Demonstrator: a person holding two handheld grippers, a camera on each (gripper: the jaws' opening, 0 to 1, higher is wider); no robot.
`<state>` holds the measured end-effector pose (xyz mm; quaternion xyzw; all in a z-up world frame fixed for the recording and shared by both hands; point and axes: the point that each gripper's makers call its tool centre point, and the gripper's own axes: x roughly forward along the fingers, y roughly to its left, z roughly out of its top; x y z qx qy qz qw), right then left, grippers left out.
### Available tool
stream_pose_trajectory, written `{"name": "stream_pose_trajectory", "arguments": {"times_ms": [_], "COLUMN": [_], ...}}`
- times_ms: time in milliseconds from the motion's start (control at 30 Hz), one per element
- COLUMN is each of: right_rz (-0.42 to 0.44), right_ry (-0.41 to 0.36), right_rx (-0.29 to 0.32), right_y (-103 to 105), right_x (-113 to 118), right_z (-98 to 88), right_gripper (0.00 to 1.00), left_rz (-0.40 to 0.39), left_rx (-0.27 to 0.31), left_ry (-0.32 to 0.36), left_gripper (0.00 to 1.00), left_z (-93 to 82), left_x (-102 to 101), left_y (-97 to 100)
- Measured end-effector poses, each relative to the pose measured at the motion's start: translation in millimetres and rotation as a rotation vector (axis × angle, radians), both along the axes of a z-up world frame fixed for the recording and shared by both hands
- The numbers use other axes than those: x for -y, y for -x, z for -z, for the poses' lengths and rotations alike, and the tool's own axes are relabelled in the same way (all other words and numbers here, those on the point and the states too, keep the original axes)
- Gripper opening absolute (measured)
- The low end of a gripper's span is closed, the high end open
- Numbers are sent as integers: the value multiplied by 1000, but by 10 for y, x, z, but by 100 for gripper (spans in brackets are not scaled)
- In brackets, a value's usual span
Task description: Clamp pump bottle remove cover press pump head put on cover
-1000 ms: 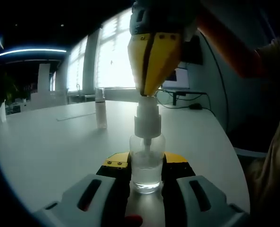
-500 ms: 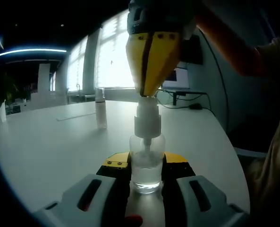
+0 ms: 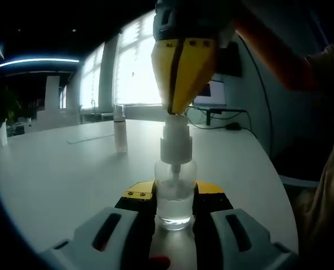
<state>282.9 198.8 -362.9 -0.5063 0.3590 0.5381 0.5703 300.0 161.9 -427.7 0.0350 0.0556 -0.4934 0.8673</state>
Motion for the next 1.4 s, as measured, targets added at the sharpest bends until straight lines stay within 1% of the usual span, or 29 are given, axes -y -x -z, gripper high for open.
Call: {"name": "stream_pose_trajectory", "arguments": {"times_ms": [167, 500, 800, 1400], "right_rz": [2, -18, -2, -20], "right_ry": [-21, -22, -55, -30], "right_rx": [6, 58, 57, 64], "right_y": [-3, -2, -10, -15], "right_x": [0, -7, 11, 7], "right_z": [-20, -45, -52, -52], "right_gripper": [0, 0, 0, 0], "left_rz": [0, 0, 0, 0], "left_rx": [0, 0, 1, -1], "left_ry": [0, 1, 1, 2], "left_gripper": [16, 16, 16, 16], "left_z": [1, -1, -1, -1], "left_x": [-1, 1, 8, 11], "left_y": [-2, 5, 2, -1]}}
